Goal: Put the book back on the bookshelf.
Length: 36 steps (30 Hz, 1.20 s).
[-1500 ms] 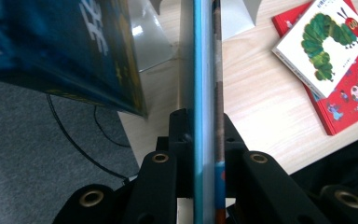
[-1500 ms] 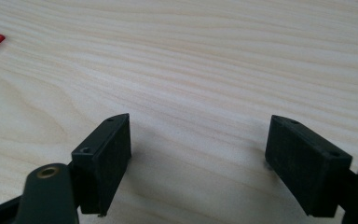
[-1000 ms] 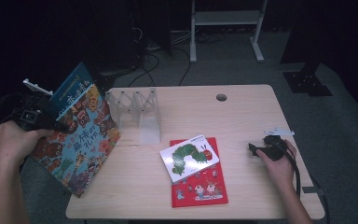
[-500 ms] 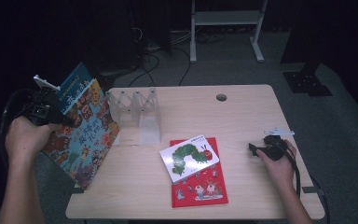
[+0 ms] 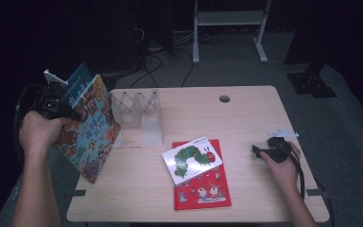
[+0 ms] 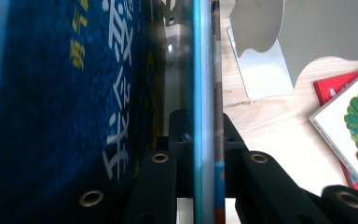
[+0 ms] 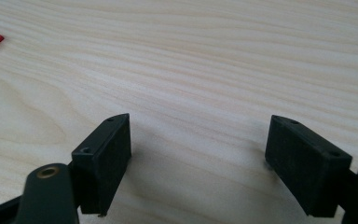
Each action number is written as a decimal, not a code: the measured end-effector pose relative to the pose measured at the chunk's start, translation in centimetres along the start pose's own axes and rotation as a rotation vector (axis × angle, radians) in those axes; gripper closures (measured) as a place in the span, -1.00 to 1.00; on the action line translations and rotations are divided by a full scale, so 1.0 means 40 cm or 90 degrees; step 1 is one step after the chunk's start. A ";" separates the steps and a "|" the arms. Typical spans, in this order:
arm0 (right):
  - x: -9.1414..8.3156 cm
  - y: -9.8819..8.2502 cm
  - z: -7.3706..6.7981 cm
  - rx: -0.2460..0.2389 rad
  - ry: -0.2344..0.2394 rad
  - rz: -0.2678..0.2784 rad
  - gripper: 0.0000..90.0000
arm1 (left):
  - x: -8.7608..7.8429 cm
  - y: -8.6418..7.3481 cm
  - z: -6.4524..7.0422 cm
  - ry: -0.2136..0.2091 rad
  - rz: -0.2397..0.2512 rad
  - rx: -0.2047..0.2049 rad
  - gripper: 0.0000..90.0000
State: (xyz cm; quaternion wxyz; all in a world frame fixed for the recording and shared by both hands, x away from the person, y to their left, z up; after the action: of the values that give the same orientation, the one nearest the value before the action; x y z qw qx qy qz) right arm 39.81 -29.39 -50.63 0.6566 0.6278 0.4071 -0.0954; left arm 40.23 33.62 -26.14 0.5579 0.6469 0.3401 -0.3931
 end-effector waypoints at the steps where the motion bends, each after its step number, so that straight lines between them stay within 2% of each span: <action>1: 0.000 0.000 0.000 0.000 0.000 0.000 -0.52 | 0.003 0.004 0.000 0.001 0.001 -0.003 0.80; 8: 0.000 0.000 0.000 -0.001 0.000 0.000 -0.52 | 0.019 0.027 0.010 0.021 0.010 -0.010 0.80; 14: 0.000 0.000 0.000 -0.001 0.001 0.000 -0.52 | 0.027 0.037 0.013 0.028 0.009 -0.020 0.80; 22: 0.000 0.000 0.000 -0.001 0.001 0.000 -0.52 | 0.030 0.029 -0.005 0.016 0.019 -0.025 0.79; 26: 0.000 0.000 0.000 -0.001 0.001 0.000 -0.52 | 0.014 0.031 0.000 0.016 0.047 -0.026 0.71; 29: 0.000 0.000 0.000 -0.001 0.001 0.000 -0.52 | 0.006 0.033 0.006 0.012 0.041 -0.015 0.65; 33: 0.000 0.000 0.000 -0.001 0.001 0.000 -0.52 | -0.010 0.036 0.010 0.007 0.055 -0.008 0.60; 36: 0.000 0.000 0.000 -0.001 0.001 0.000 -0.52 | -0.033 0.041 0.010 0.017 0.064 0.004 0.58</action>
State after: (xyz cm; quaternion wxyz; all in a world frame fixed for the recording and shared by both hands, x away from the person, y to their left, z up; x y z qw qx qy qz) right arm 39.79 -29.40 -50.63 0.6568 0.6272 0.4077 -0.0948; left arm 41.03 32.99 -24.26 0.5704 0.6702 0.3130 -0.3571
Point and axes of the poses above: each handheld gripper's, and its own axes: x roughly forward along the jaws, y roughly out of its top, z roughly to its right, the point moved 3 cm from there along x, roughly forward along the jaws, and after that the axes turned 9 degrees about y, right-handed, at the moved point
